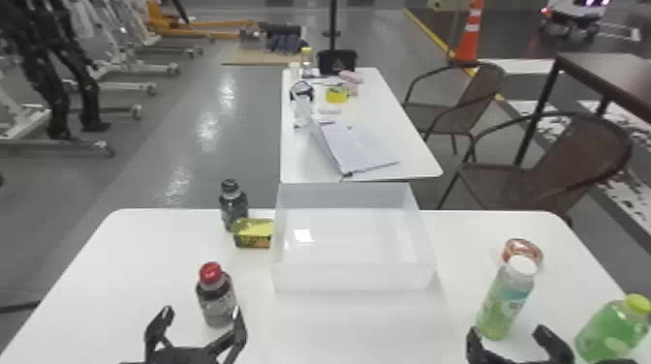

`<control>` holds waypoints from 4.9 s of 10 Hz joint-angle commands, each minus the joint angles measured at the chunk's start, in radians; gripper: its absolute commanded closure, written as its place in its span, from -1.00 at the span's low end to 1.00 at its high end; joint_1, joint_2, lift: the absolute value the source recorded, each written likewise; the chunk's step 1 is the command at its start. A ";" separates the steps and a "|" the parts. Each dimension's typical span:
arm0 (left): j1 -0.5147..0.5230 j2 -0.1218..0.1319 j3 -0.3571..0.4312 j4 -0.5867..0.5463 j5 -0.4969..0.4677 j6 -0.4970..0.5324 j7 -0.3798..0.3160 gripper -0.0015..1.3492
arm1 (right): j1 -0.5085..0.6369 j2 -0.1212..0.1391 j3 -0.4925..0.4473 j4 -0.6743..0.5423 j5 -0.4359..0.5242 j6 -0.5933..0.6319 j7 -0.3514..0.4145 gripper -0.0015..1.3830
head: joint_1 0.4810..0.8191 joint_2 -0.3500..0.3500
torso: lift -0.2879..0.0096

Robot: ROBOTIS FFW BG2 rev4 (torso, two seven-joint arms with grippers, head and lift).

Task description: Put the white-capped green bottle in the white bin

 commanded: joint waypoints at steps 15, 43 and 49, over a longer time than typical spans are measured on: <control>-0.005 -0.004 -0.002 0.008 -0.005 -0.019 0.000 -0.74 | -0.040 -0.006 -0.015 0.091 -0.030 -0.050 -0.044 -0.86 | -0.60 0.00 | 0.26; -0.020 -0.004 -0.002 0.037 0.018 -0.048 0.000 -0.74 | -0.244 -0.083 0.018 0.020 -0.061 0.063 0.045 0.06 | -0.60 0.00 | 0.26; -0.028 -0.004 -0.006 0.044 0.026 -0.054 0.000 -0.74 | -0.465 -0.196 0.190 0.254 -0.152 -0.075 0.014 0.06 | -0.60 0.00 | 0.26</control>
